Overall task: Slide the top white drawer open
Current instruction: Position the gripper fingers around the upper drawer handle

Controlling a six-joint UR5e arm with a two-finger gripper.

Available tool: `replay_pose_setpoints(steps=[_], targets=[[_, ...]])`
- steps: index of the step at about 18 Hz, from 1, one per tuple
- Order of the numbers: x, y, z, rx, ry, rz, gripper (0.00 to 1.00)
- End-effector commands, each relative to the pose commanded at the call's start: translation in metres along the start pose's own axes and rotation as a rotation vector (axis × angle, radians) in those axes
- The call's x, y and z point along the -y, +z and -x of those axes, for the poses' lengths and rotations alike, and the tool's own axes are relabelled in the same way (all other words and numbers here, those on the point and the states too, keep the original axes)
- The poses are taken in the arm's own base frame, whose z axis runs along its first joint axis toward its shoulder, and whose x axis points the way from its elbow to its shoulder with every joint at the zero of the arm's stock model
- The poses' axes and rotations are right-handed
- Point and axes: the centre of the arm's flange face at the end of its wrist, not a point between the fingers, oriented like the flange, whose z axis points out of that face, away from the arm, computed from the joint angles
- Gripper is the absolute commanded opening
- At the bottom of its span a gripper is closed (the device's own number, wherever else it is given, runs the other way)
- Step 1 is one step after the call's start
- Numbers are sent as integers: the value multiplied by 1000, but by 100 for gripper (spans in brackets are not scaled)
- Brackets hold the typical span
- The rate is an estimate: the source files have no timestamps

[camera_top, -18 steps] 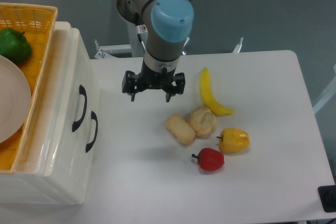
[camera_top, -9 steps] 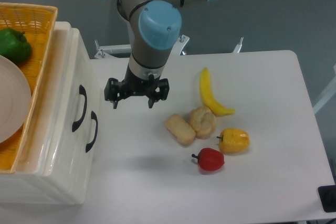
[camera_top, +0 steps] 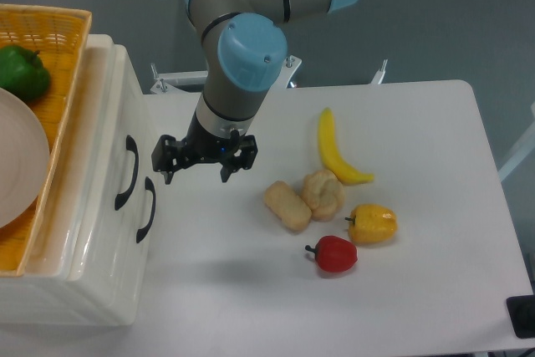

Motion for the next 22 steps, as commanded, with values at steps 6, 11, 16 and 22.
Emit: replay_pose_setpoints(steps=[6, 11, 16, 22], targets=[[-3, 9, -6, -28, 8, 18, 100], [-5, 9, -10, -24, 24, 16, 100], [-8, 9, -17, -20, 99, 18, 100], [-14, 15, -23, -26, 141, 46, 100]])
